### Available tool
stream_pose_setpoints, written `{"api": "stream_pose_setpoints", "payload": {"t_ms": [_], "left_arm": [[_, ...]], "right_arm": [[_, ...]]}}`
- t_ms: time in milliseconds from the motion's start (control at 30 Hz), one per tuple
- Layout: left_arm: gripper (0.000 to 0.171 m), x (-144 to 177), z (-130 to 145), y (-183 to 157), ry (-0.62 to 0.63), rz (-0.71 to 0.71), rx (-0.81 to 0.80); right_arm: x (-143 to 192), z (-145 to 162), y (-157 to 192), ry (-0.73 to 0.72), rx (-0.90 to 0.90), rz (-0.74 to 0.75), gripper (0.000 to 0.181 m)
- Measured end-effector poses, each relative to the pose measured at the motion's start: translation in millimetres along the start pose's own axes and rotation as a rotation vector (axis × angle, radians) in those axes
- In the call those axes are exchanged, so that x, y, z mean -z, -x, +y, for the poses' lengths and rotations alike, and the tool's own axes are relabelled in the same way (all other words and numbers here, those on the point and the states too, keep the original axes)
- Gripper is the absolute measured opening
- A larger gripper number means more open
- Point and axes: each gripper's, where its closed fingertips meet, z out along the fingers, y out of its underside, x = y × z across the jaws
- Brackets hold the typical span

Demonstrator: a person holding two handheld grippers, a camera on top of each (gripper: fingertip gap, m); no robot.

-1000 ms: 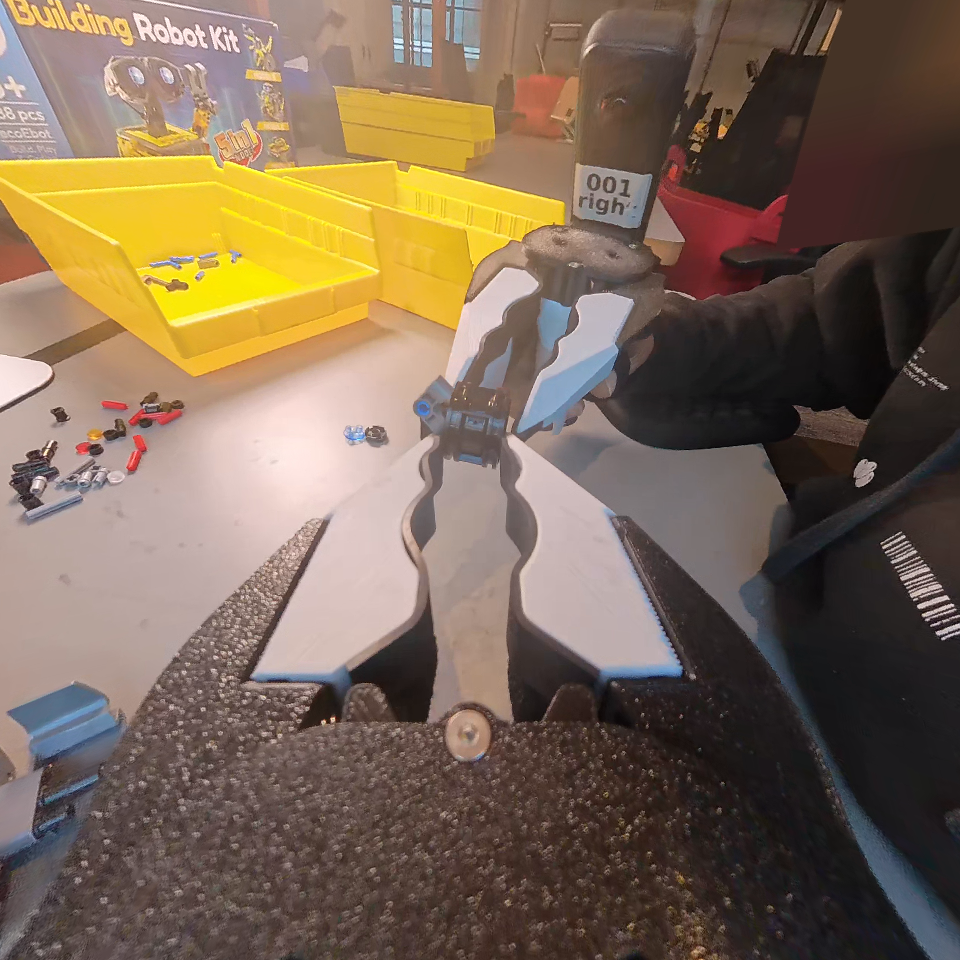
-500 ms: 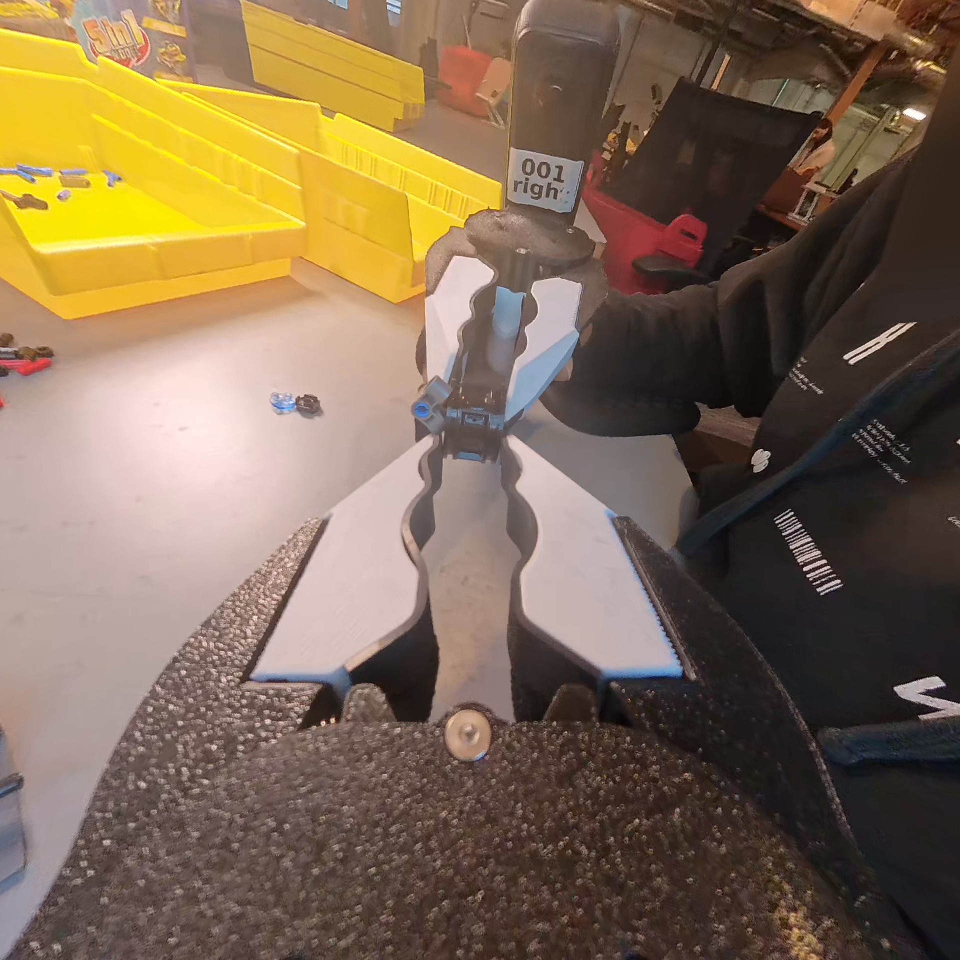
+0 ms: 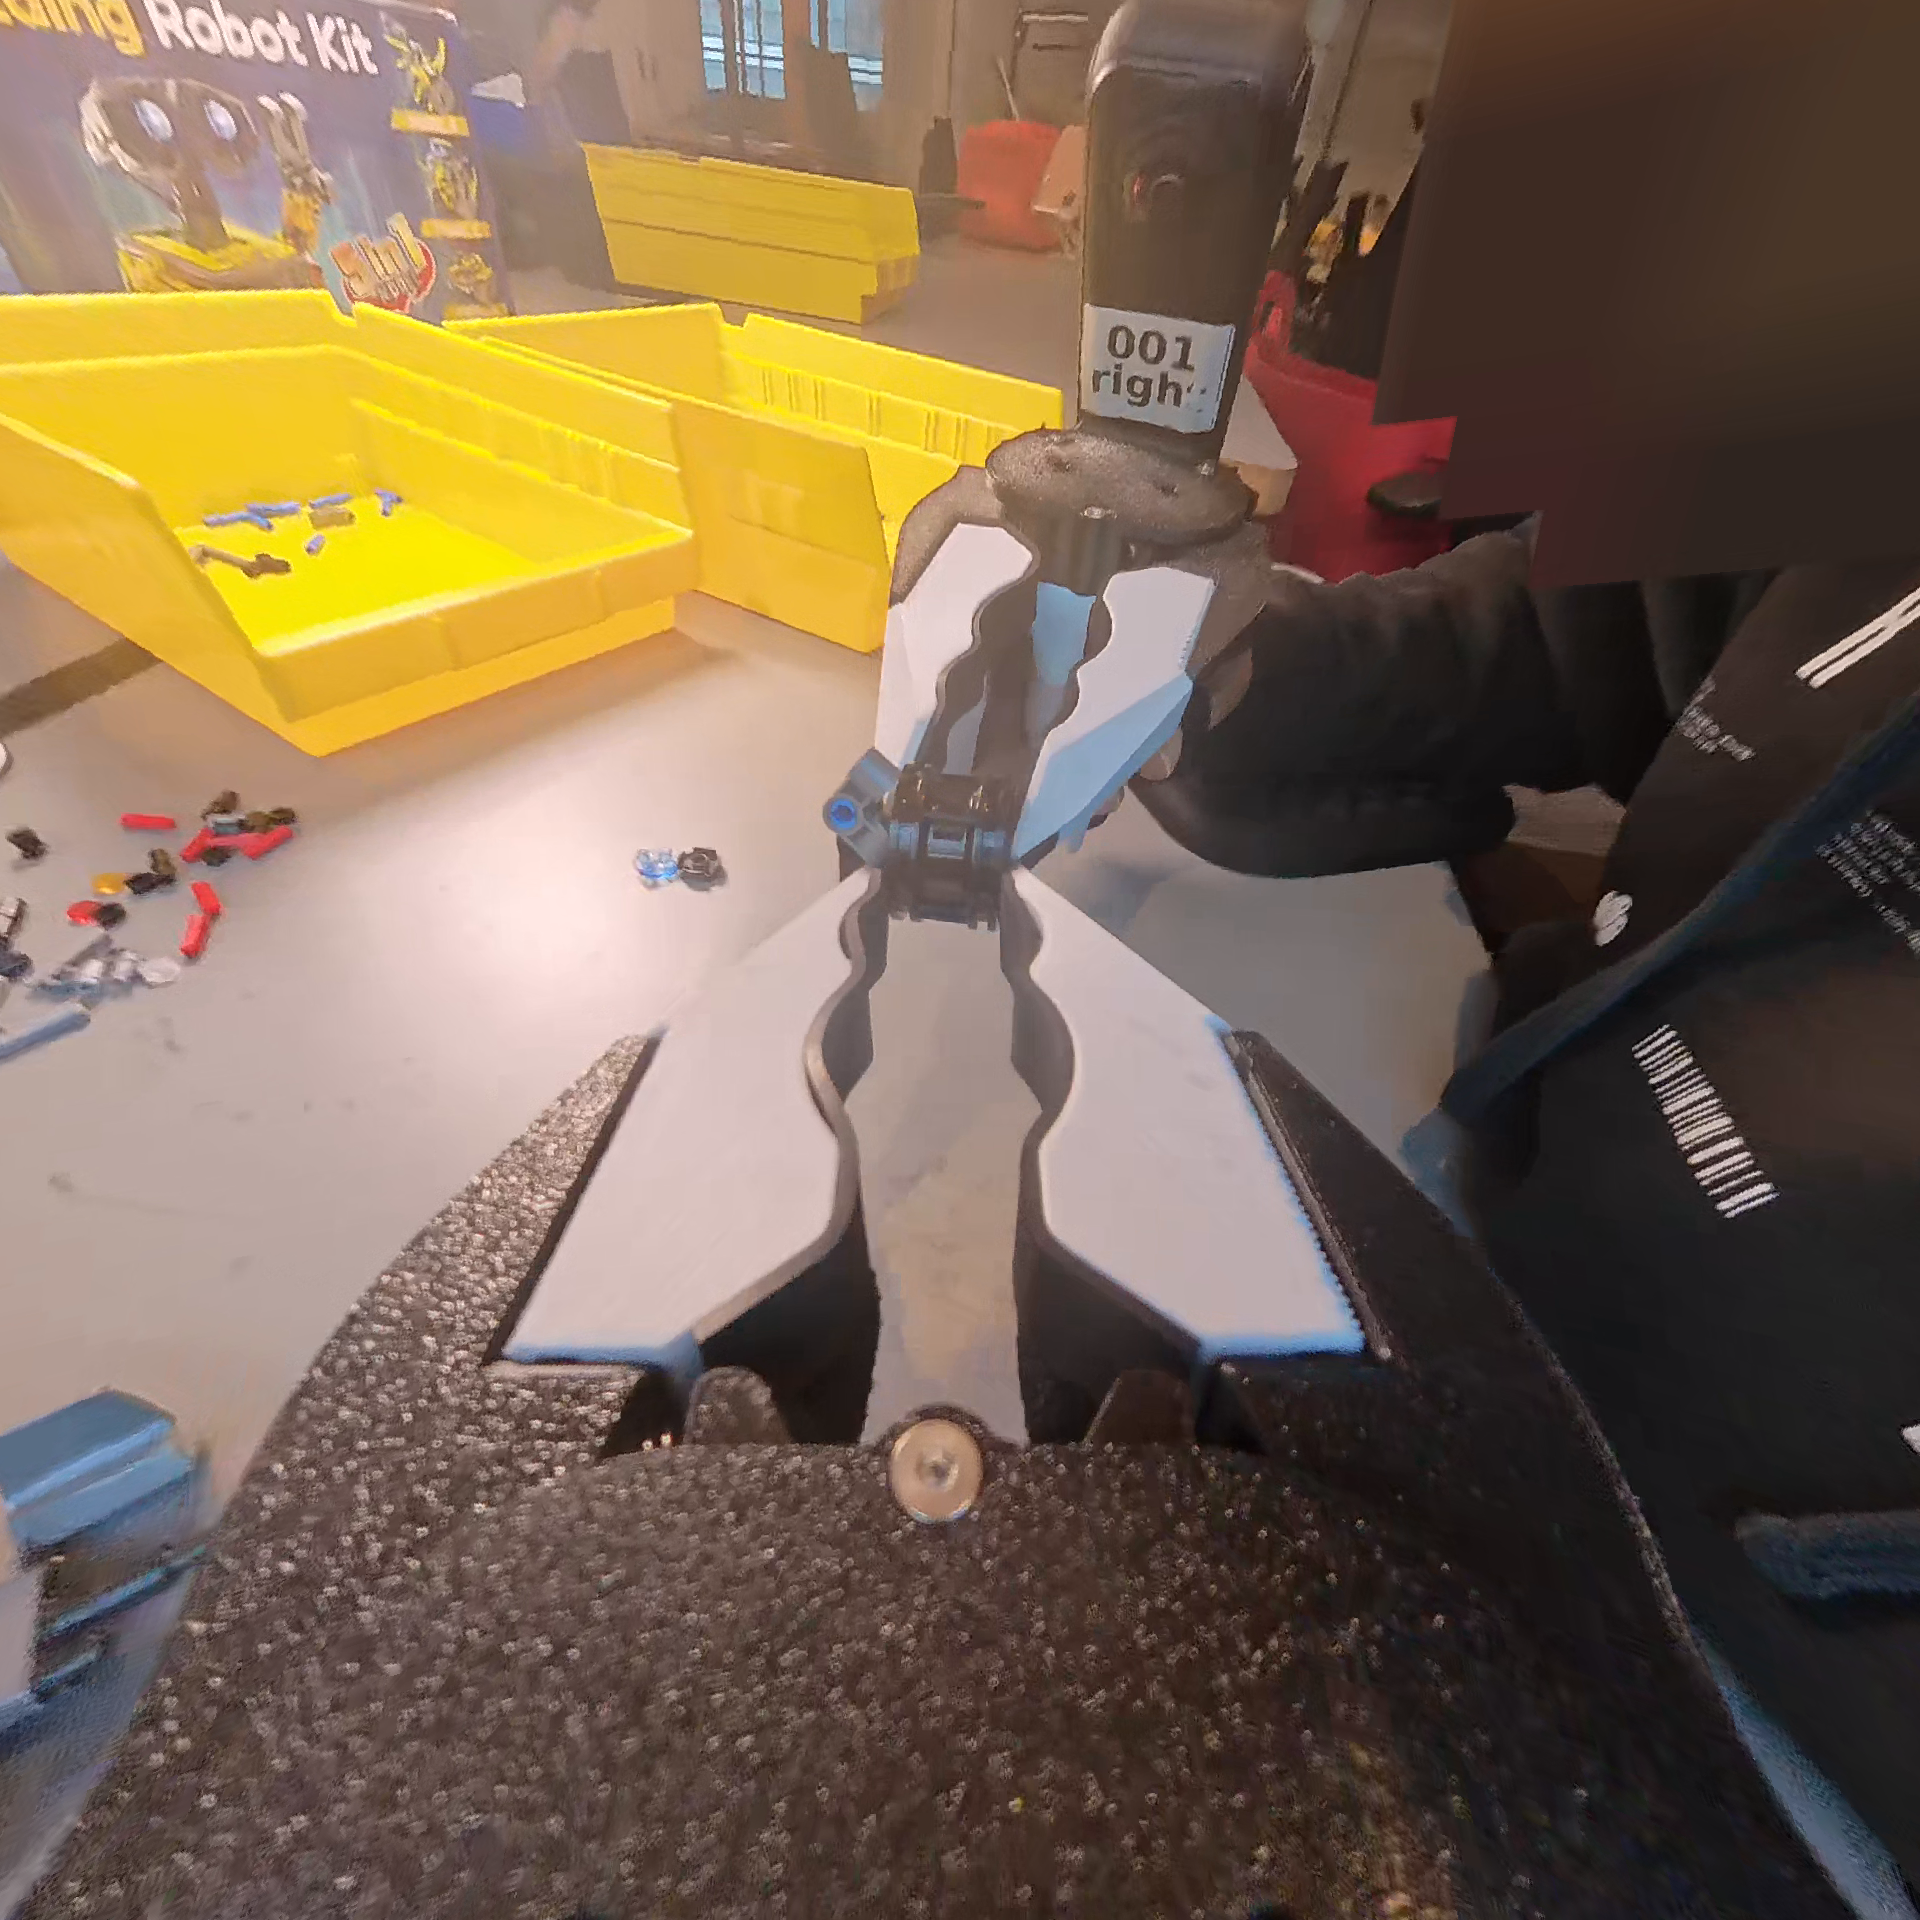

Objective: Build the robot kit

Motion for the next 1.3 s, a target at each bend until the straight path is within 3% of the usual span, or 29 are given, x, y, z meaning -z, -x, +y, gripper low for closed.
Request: {"api": "stream_pose_setpoints", "payload": {"t_ms": [200, 500, 733, 867, 1067, 1300], "left_arm": [[0.019, 0, 0, -1, -0.025, 0.093, 0.170], [0.019, -4, 4, 2, 0.035, -0.021, 0.049], [0.020, -4, 8, 8, 0.037, -0.040, 0.128], [0.019, -4, 9, 13, 0.056, -0.096, 0.095], [0.019, -3, -6, 8, 0.009, -0.144, 0.025], [0.020, 2, -39, -19, -0.141, -0.081, -0.023]], "right_arm": [[0, 1, 0, -0.034, -0.145, -0.067, 0.020], [0, 3, -4, -0.024, -0.170, -0.044, 0.023], [-2, 6, -10, -0.035, -0.219, -0.028, 0.022], [-4, 8, -14, -0.045, -0.247, -0.017, 0.022], [2, -8, -11, -0.137, -0.201, -0.029, 0.022], [17, -43, 12, -0.335, -0.052, -0.133, 0.020]]}}
